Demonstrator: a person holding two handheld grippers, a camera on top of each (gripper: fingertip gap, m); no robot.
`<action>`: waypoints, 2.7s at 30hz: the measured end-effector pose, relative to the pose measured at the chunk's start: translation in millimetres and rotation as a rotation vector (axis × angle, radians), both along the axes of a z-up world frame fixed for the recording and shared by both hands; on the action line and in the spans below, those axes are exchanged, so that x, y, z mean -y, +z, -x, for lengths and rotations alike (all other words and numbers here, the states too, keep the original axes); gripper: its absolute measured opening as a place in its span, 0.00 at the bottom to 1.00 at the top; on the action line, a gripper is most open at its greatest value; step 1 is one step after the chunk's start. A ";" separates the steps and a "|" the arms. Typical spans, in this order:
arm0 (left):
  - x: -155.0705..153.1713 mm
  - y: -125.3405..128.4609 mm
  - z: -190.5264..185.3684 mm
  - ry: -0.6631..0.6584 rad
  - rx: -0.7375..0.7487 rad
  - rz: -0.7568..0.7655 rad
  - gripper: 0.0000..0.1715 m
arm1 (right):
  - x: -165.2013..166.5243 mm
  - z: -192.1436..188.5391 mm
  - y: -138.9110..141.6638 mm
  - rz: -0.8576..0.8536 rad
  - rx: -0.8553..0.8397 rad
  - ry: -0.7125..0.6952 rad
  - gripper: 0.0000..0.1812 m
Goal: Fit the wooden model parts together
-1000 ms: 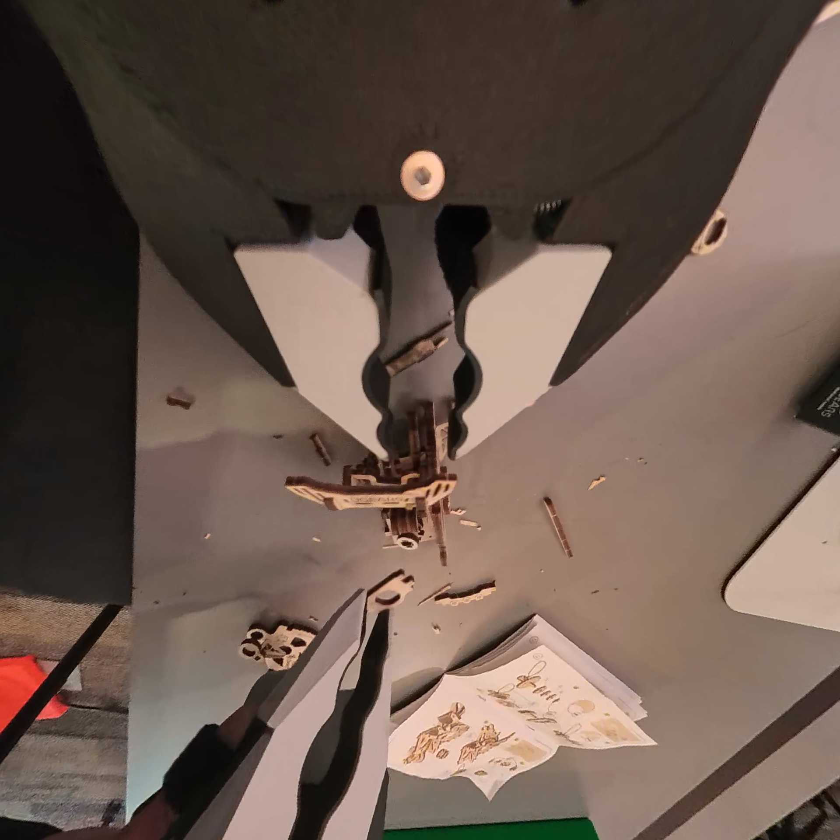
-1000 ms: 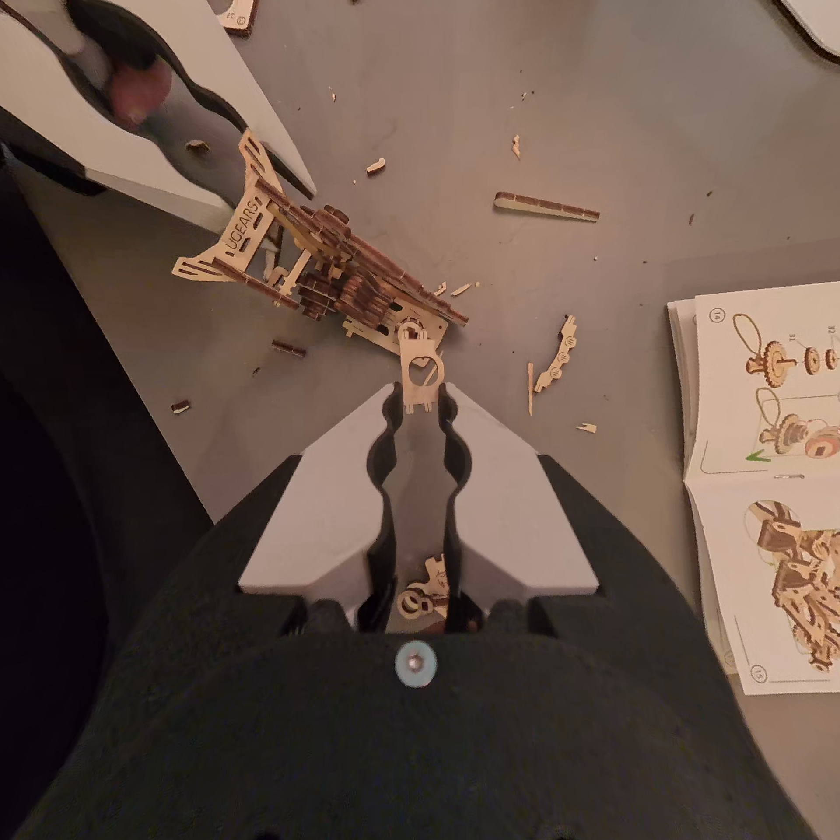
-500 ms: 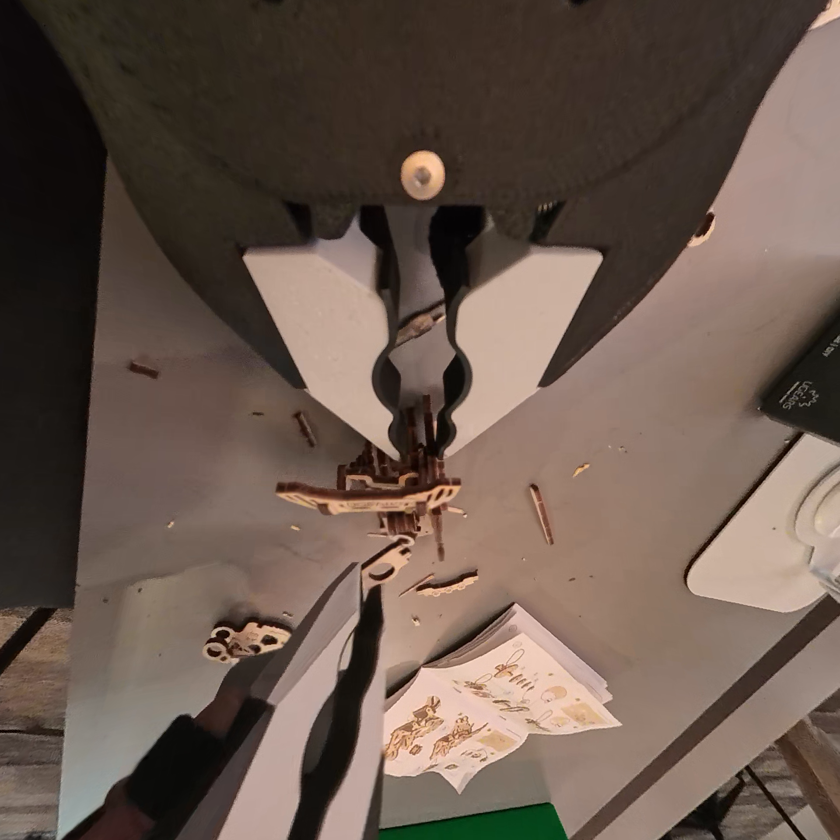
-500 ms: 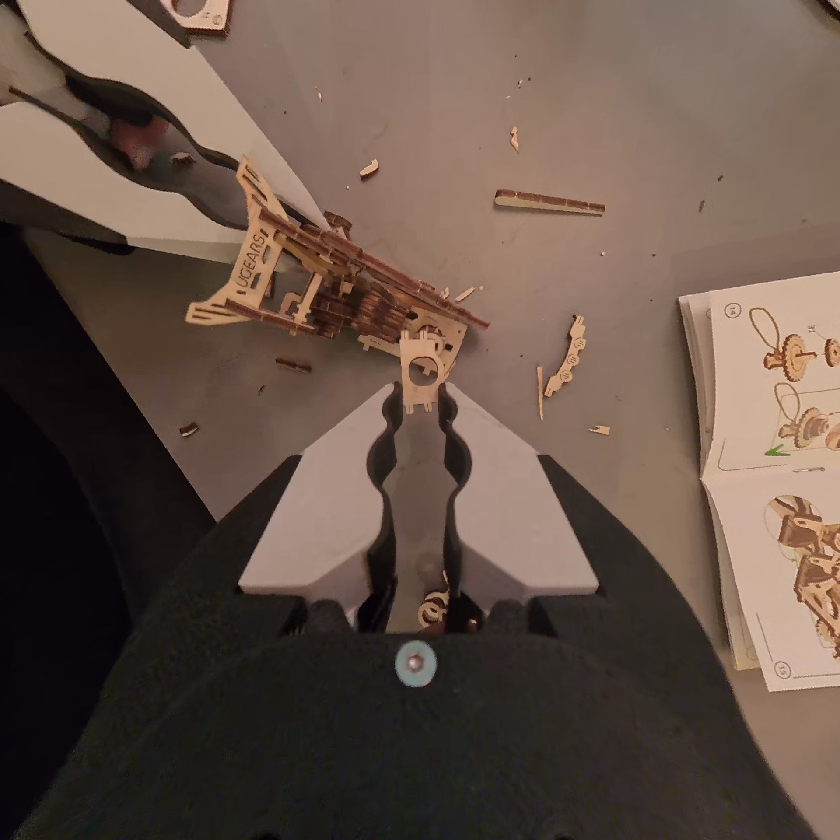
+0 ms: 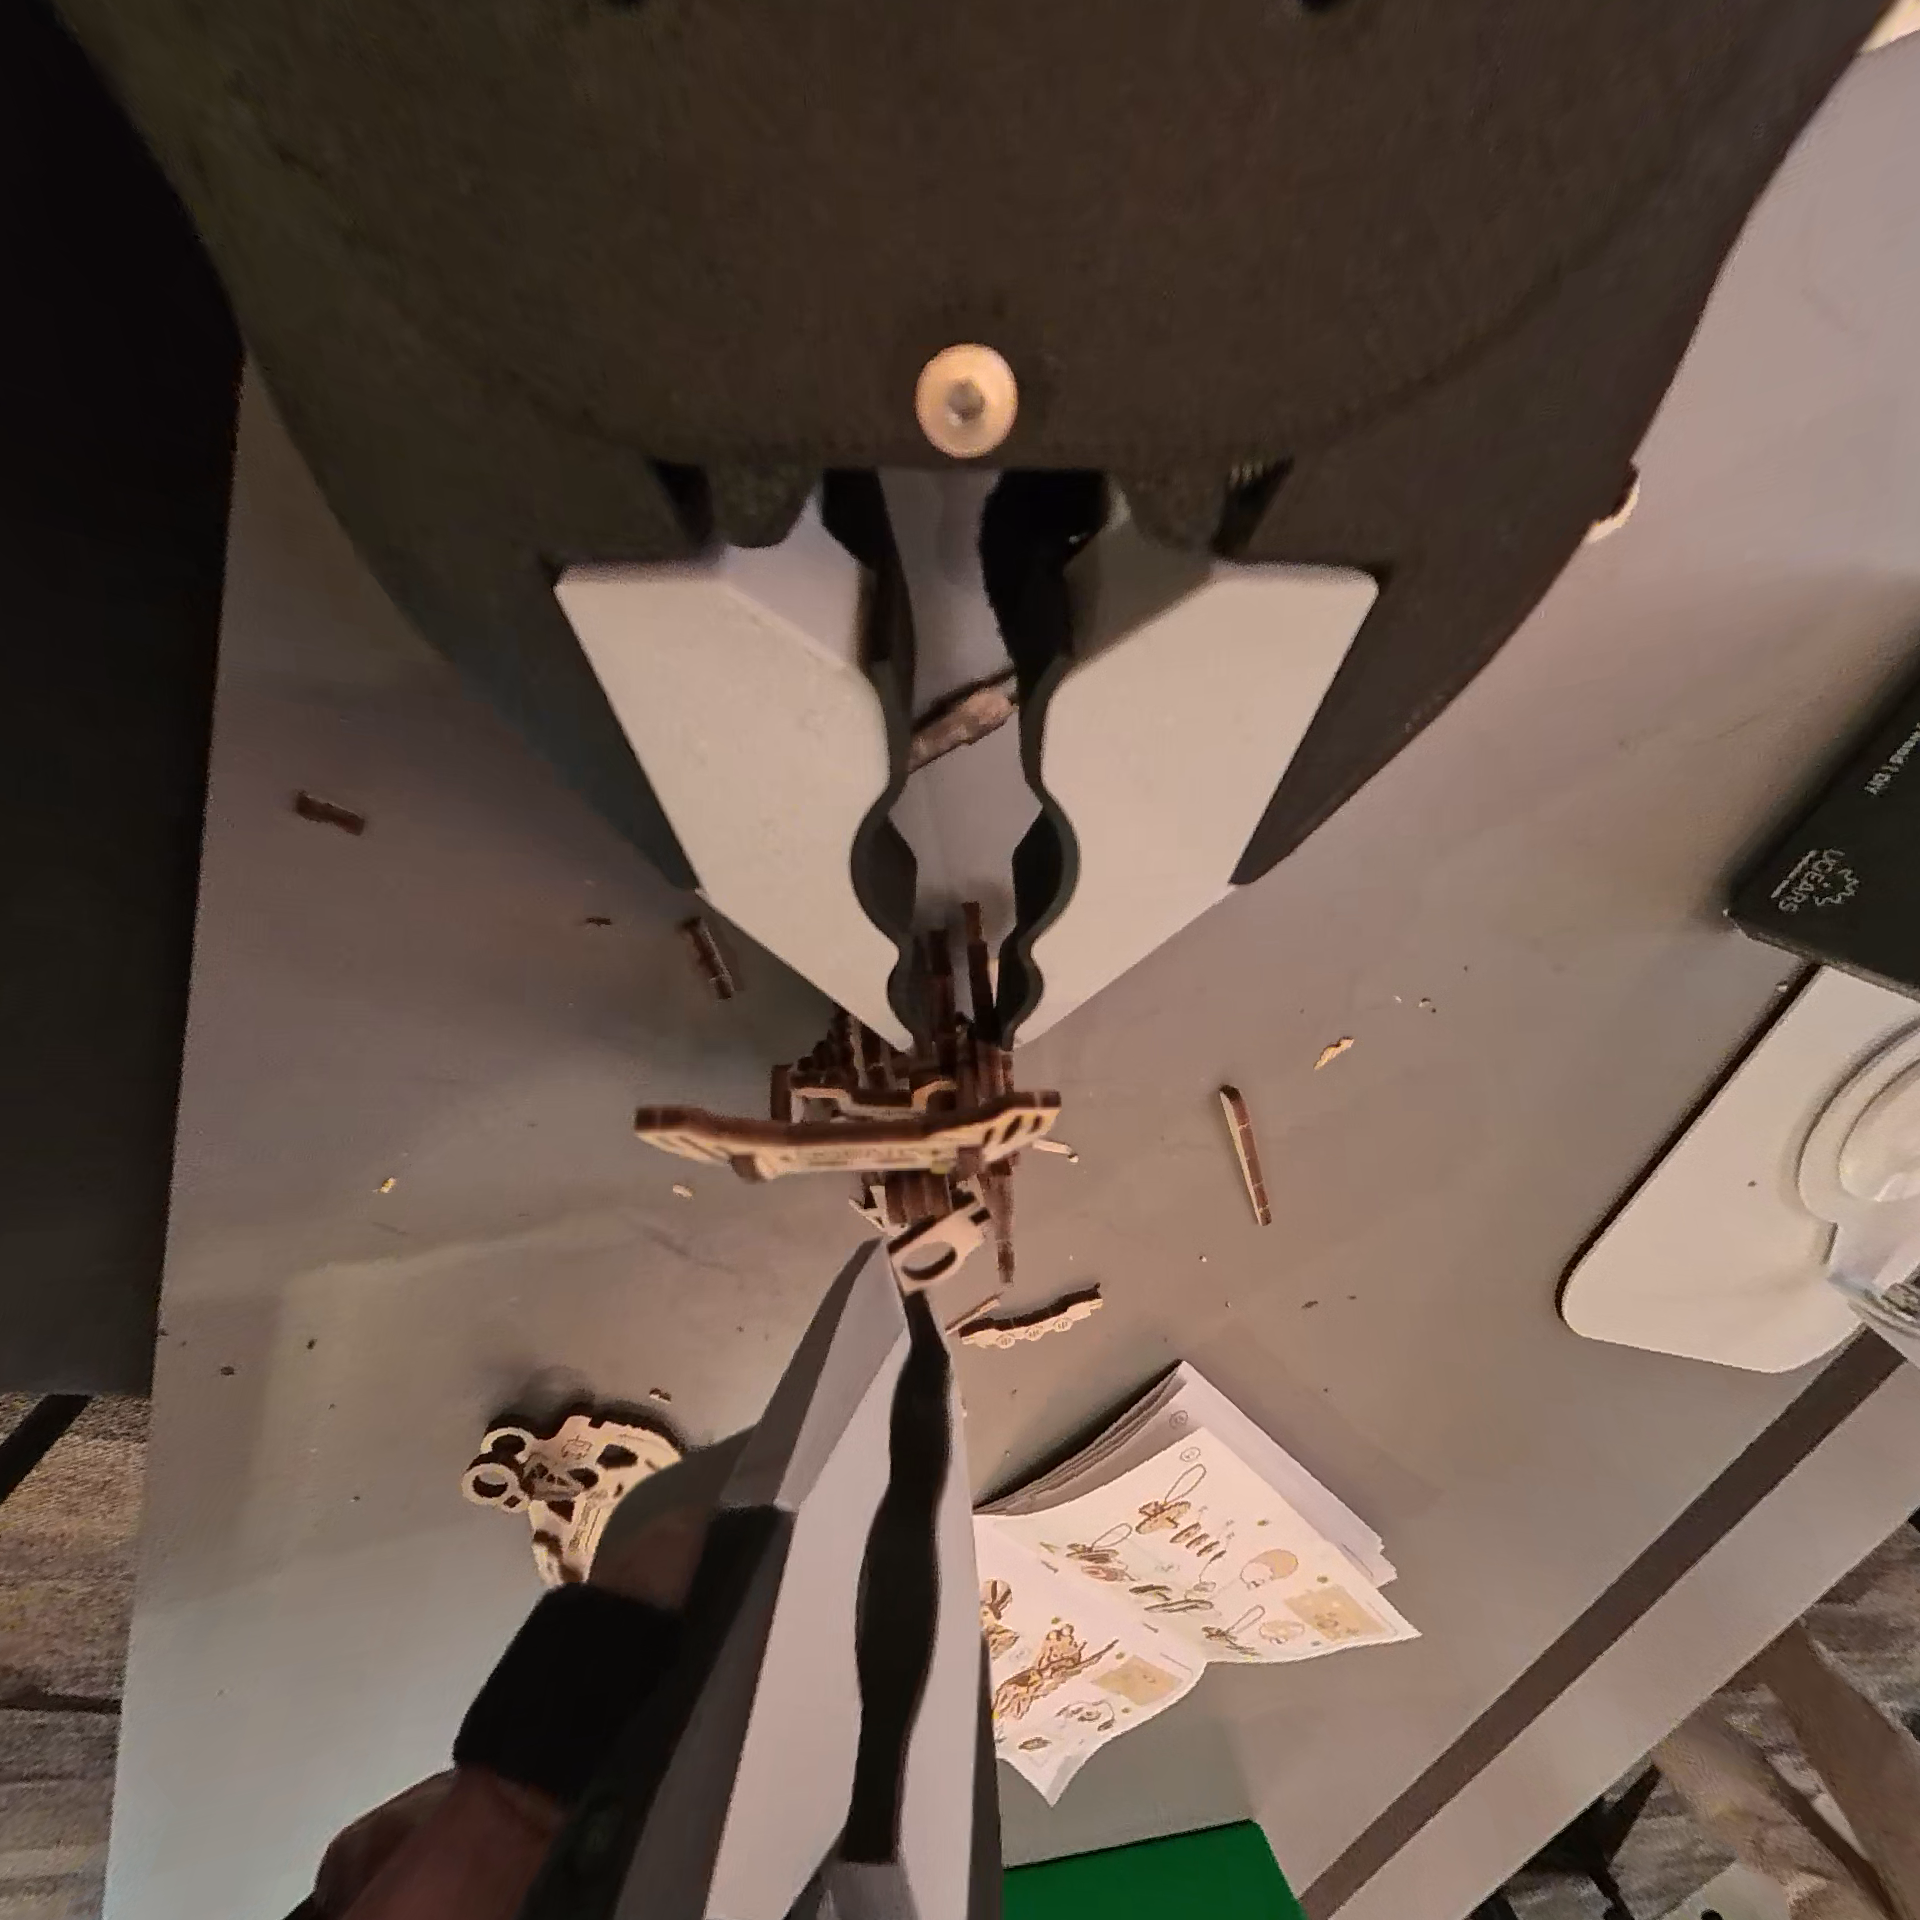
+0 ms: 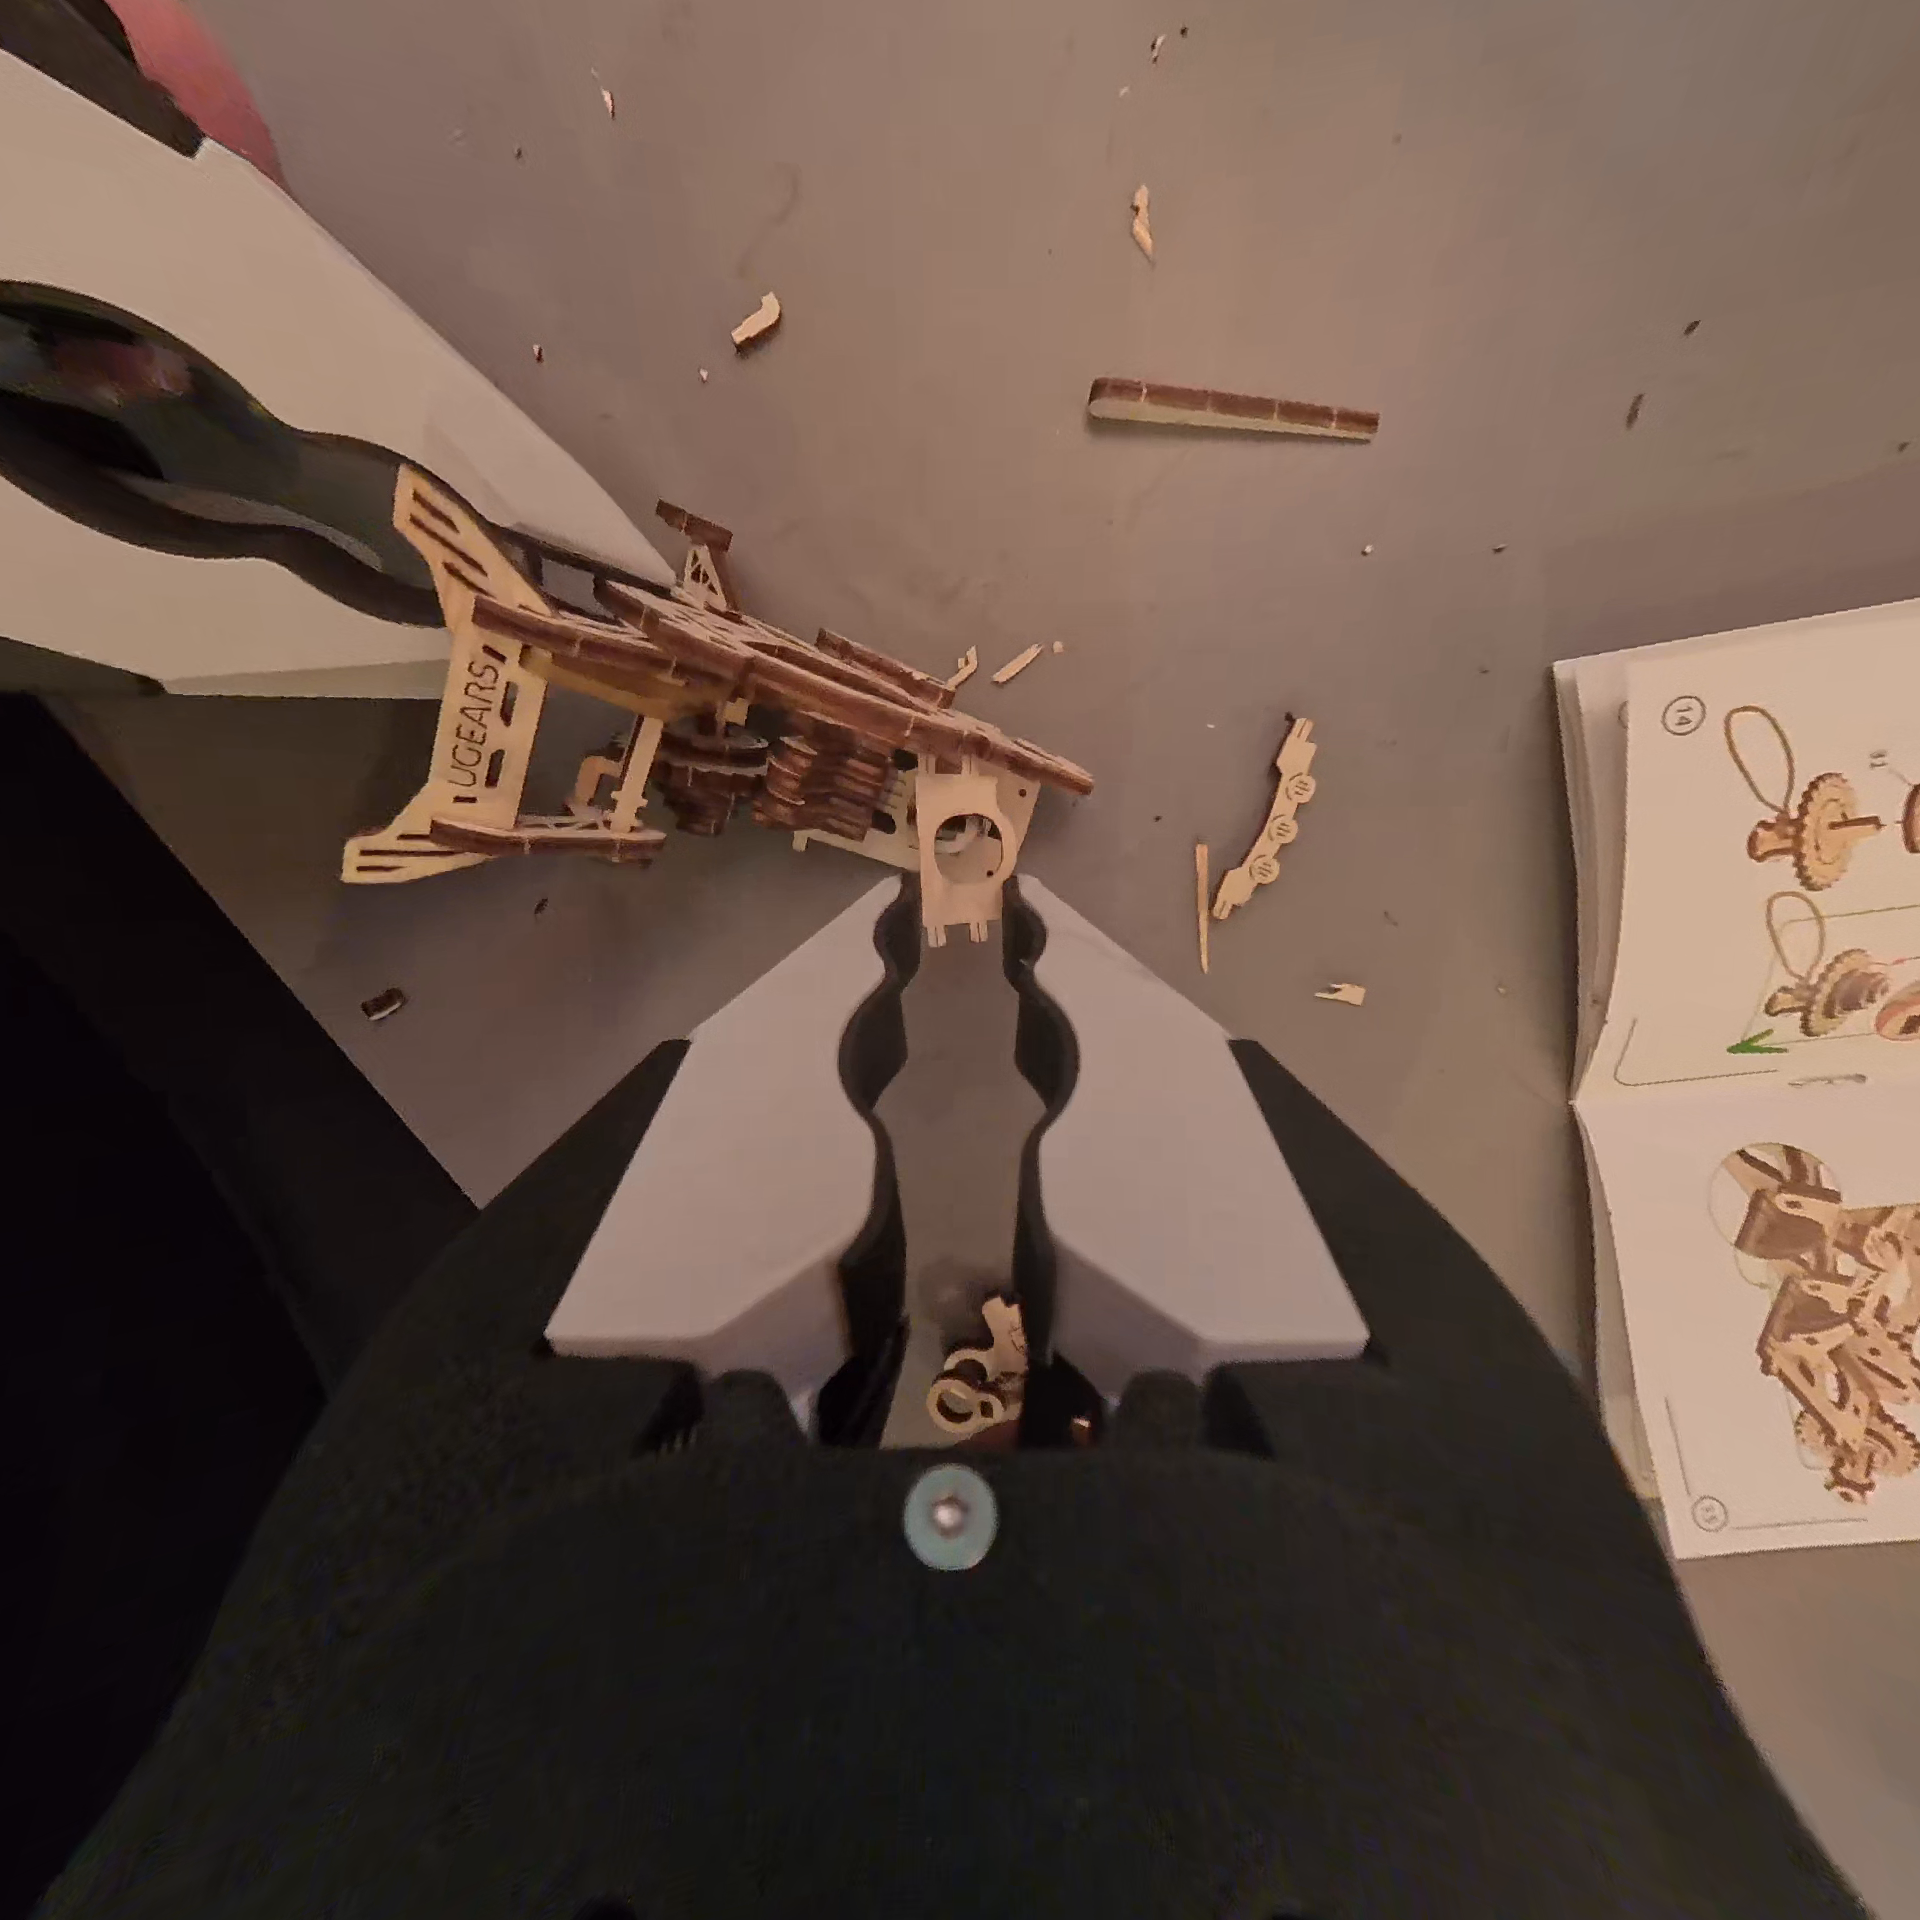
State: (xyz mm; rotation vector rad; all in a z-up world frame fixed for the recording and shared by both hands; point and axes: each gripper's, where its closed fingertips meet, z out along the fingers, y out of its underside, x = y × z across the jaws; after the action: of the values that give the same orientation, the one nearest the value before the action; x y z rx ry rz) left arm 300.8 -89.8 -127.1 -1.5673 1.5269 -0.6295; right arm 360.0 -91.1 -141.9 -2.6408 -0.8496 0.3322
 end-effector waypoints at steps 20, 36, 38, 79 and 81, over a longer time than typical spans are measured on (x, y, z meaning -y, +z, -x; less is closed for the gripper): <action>-3.2 4.2 -4.2 0.057 0.030 0.044 0.05 | -6.2 -2.7 -0.3 0.124 -0.044 -0.054 0.07; -1.8 10.6 -10.4 0.062 0.003 -0.081 0.05 | -1.8 -8.7 5.1 0.261 0.094 0.047 0.07; -1.6 11.6 -11.0 0.060 0.007 -0.087 0.06 | 0.0 -7.4 6.0 0.275 0.101 0.059 0.07; -9.8 9.2 -11.1 0.091 0.035 -0.053 0.06 | -10.5 0.1 -5.6 0.107 -0.059 -0.092 0.10; -10.9 8.8 -10.4 0.094 0.038 -0.045 0.06 | -11.6 -0.7 -2.1 0.093 -0.058 -0.089 0.11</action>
State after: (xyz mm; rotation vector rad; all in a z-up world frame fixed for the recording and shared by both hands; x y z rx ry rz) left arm 311.2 -78.9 -118.3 -1.5749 1.4210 -0.5649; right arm 360.7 -79.5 -143.9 -2.7301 -0.7118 0.4324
